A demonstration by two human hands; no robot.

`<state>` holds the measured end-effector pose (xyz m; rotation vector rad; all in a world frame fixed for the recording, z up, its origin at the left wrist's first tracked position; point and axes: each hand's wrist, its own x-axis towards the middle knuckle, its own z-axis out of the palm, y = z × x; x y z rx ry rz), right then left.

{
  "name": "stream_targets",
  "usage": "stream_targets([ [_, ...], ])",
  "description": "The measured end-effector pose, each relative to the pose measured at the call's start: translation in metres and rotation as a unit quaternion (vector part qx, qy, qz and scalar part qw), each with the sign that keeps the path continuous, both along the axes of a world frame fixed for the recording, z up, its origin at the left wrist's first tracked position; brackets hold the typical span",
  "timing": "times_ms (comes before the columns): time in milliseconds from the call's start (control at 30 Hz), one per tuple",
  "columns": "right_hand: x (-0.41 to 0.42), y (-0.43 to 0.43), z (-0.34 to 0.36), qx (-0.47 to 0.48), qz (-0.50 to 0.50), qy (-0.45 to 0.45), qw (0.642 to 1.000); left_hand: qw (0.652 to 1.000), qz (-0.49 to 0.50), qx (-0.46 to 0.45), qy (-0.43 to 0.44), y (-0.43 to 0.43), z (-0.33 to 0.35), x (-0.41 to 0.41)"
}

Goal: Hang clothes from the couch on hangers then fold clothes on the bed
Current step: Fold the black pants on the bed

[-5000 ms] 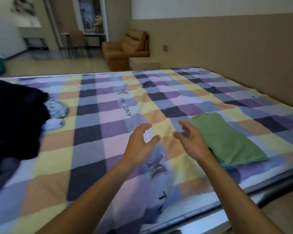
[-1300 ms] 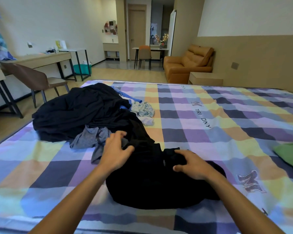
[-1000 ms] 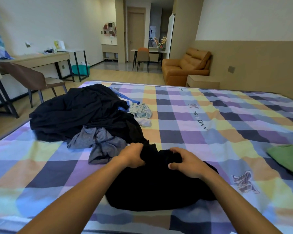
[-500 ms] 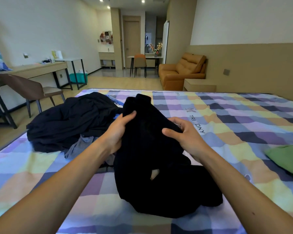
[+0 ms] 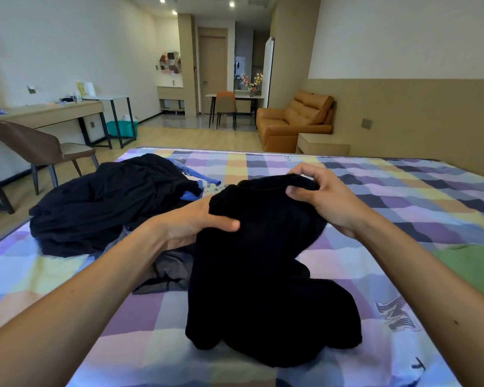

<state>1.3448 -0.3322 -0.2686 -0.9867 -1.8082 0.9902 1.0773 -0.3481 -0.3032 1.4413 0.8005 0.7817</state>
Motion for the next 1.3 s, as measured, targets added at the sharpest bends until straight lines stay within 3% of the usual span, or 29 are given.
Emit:
stream_targets([
  [133,0.029,0.005,-0.008,-0.135,0.135,-0.095,0.977,0.963,-0.112,0.045,0.24,0.013,-0.007,-0.018],
  [233,0.039,0.019,-0.012,-0.247,0.22,-0.253,0.909,0.922,-0.178,-0.006,0.343,0.028,-0.002,-0.016],
  [300,0.034,0.041,-0.014,-0.274,0.208,-0.36,0.867,0.887,-0.159,-0.011,0.432,0.05,-0.001,-0.008],
  [367,0.025,0.081,0.001,-0.234,0.128,-0.431,0.862,0.81,-0.109,0.038,0.575,0.088,0.014,0.0],
  [400,0.019,0.103,0.021,-0.166,0.059,-0.451,0.875,0.767,-0.063,0.081,0.633,0.104,0.036,0.007],
  [433,0.012,0.123,0.049,-0.065,-0.034,-0.43,0.9,0.733,0.008,0.15,0.664,0.119,0.064,0.012],
  [467,0.003,0.141,0.086,0.051,-0.133,-0.357,0.923,0.723,0.097,0.219,0.647,0.133,0.102,0.013],
  [500,-0.007,0.152,0.132,0.149,-0.223,-0.248,0.931,0.727,0.197,0.273,0.598,0.145,0.147,0.011],
  [567,-0.021,0.156,0.215,0.279,-0.329,-0.096,0.897,0.741,0.345,0.334,0.47,0.153,0.227,0.006],
  [633,-0.026,0.154,0.262,0.309,-0.328,-0.11,0.886,0.786,0.349,0.323,0.394,0.148,0.273,0.0],
  [700,-0.03,0.143,0.27,0.249,-0.234,-0.142,0.929,0.851,0.297,0.242,0.358,0.131,0.288,-0.007],
  [800,-0.033,0.12,0.242,0.143,-0.113,-0.188,0.965,0.918,0.198,0.157,0.307,0.108,0.264,-0.02],
  [900,-0.033,0.104,0.196,0.088,-0.095,-0.19,0.973,0.956,0.154,0.113,0.223,0.092,0.218,-0.031],
  [1167,-0.034,0.067,0.073,-0.011,-0.086,-0.184,0.979,0.996,0.065,-0.021,0.061,0.052,0.08,-0.056],
  [1300,-0.037,0.051,0.023,-0.055,-0.08,-0.185,0.978,0.991,0.107,-0.076,0.009,0.036,0.033,-0.045],
])
